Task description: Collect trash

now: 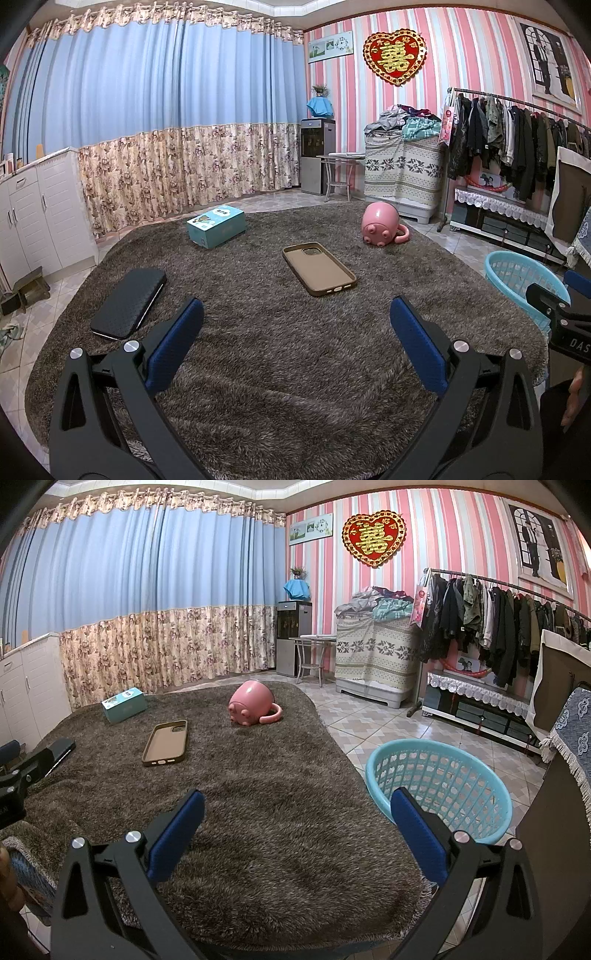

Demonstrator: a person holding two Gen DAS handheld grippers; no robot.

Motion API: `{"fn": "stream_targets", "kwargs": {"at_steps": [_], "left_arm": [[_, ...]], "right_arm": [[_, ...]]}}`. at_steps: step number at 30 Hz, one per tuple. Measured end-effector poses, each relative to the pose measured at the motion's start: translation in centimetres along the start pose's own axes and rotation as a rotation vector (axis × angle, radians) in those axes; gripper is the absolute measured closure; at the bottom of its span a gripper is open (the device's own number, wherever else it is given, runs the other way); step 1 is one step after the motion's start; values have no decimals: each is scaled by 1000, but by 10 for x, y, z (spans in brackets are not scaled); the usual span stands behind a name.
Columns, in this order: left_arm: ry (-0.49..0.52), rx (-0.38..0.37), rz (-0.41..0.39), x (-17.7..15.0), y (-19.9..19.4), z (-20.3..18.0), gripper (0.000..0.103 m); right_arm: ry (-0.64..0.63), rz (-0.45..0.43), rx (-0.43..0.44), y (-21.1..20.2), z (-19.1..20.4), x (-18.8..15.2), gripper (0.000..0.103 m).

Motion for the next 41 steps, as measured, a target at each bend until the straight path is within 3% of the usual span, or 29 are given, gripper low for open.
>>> {"fn": "stream_targets", "kwargs": {"at_steps": [41], "left_arm": [[-11,4,7,-1,-2,2,5]], "right_arm": [[-3,0,-2,0,0,0,4]]}}
Point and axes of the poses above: each gripper's, at about its wrist camera, not at the fingertips, and y roughly the way its jaws point, z to its left, x to its top, the point moved 10 cm from there along y, roughly the way its jaws point, and after that the axes turned 11 degrees about -y, right-handed, at the moved point
